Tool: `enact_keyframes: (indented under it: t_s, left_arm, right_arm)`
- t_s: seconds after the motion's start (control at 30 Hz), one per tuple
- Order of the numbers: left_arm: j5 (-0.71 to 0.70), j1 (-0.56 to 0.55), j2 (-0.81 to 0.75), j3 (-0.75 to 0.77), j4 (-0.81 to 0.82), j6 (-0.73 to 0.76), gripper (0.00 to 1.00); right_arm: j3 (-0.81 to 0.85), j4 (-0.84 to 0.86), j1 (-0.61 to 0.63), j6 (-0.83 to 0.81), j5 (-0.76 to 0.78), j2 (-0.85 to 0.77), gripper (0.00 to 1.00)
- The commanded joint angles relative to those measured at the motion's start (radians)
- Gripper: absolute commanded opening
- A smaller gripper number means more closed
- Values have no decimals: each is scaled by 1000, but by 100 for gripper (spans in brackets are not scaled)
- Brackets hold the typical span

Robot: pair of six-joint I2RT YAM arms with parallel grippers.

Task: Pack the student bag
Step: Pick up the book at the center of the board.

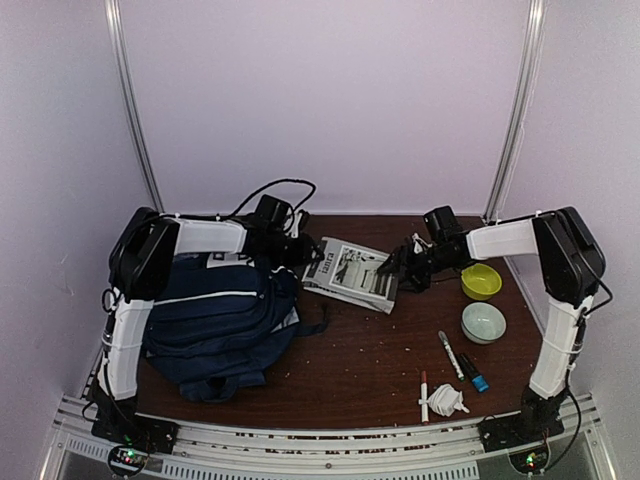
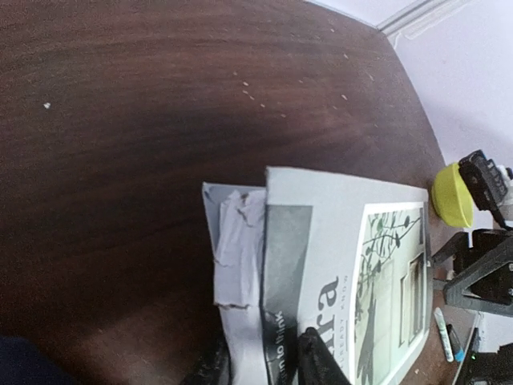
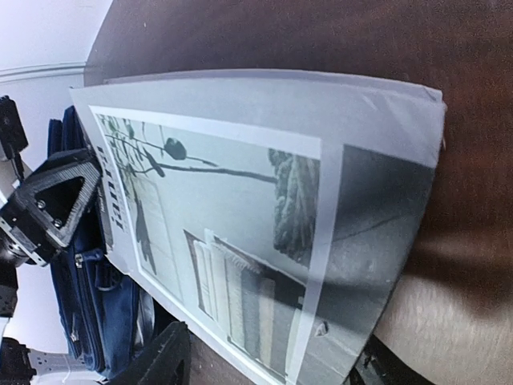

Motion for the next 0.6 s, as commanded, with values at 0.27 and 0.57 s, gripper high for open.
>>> enact_keyframes:
  t_s: [0.27, 0.57]
  left_arm:
    - [206, -153, -193, -284, 151, 19, 0]
    - [137, -156, -253, -399, 151, 29, 0]
  right_arm:
    - [-349, -27, 106, -81, 110, -420, 67]
    - [-500, -53, 106, -115, 182, -485, 72]
